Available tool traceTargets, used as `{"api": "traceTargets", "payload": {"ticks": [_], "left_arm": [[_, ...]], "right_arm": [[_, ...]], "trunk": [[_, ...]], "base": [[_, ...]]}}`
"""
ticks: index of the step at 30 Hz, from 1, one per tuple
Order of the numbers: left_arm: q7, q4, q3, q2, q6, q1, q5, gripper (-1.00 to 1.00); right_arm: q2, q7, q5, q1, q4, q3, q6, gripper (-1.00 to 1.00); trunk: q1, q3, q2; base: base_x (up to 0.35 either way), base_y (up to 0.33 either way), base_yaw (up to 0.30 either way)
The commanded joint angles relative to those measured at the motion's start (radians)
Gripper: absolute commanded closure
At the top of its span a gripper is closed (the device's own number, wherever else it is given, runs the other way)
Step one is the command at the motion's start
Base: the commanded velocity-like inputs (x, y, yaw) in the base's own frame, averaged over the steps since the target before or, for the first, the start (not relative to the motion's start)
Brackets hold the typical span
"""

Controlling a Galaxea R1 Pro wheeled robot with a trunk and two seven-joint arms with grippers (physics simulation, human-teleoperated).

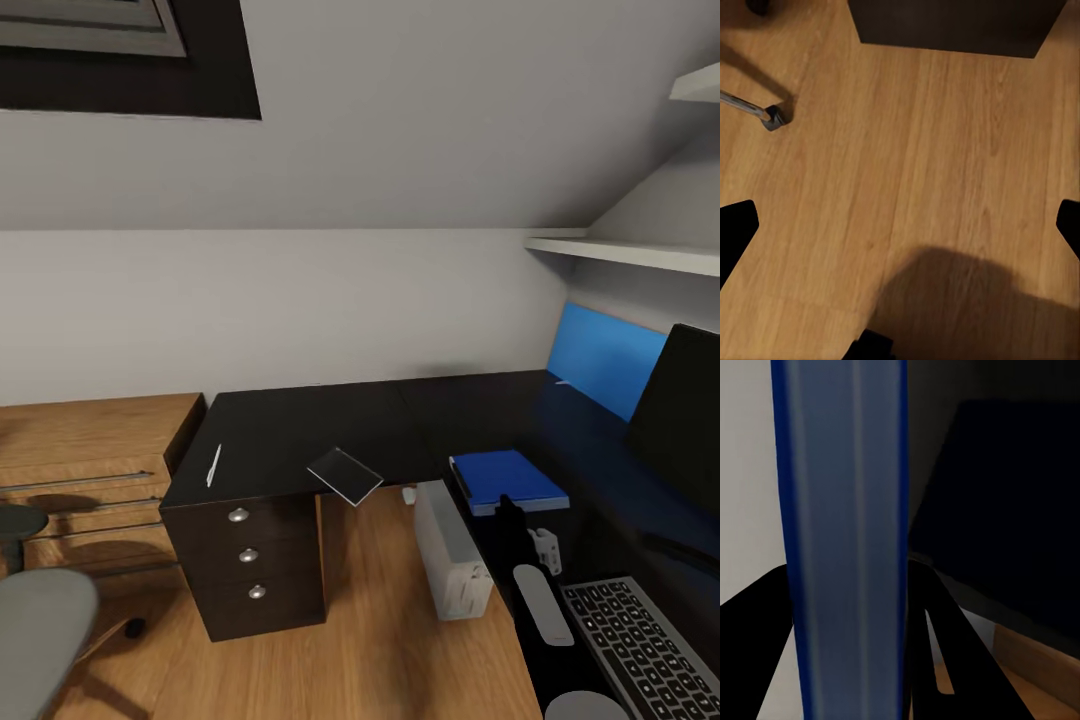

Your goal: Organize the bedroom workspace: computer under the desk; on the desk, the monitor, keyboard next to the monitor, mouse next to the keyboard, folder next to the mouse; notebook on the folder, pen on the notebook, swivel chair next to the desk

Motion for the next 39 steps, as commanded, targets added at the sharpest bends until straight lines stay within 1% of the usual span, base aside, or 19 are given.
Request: {"api": "traceTargets", "payload": {"ticks": [1, 7, 14, 34, 39], "left_arm": [[0.006, 0.0, -0.008, 0.001, -0.006, -0.001, 0.01, -1.0], [0.006, 0.0, -0.008, 0.001, -0.006, -0.001, 0.01, -1.0], [0.006, 0.0, -0.008, 0.001, -0.006, -0.001, 0.01, -1.0], [0.007, 0.0, -0.007, 0.002, -0.006, -0.001, 0.01, -1.0], [0.006, 0.0, -0.008, 0.002, -0.006, -0.001, 0.01, -1.0]], "right_arm": [[0.0, -0.005, -0.014, 0.0, 0.0, -0.002, -0.003, 1.0], [0.0, -0.005, -0.014, 0.0, 0.0, -0.003, -0.003, 1.0], [0.0, -0.005, -0.014, 0.0, 0.014, -0.002, -0.003, 1.0], [0.0, -0.006, -0.014, 0.0, 0.016, -0.002, -0.003, 1.0], [0.0, -0.006, -0.014, 0.0, 0.015, -0.002, -0.003, 1.0]], "trunk": [[0.0, -0.001, 0.0], [0.0, -0.001, 0.0], [0.0, -0.001, 0.0], [0.0, -0.001, 0.0], [0.0, -0.001, 0.0]], "base": [[0.147, 0.0, 0.0], [0.065, 0.0, 0.0], [0.004, 0.0, 0.0], [0.001, 0.0, 0.0], [0.139, 0.0, 0.0]]}}
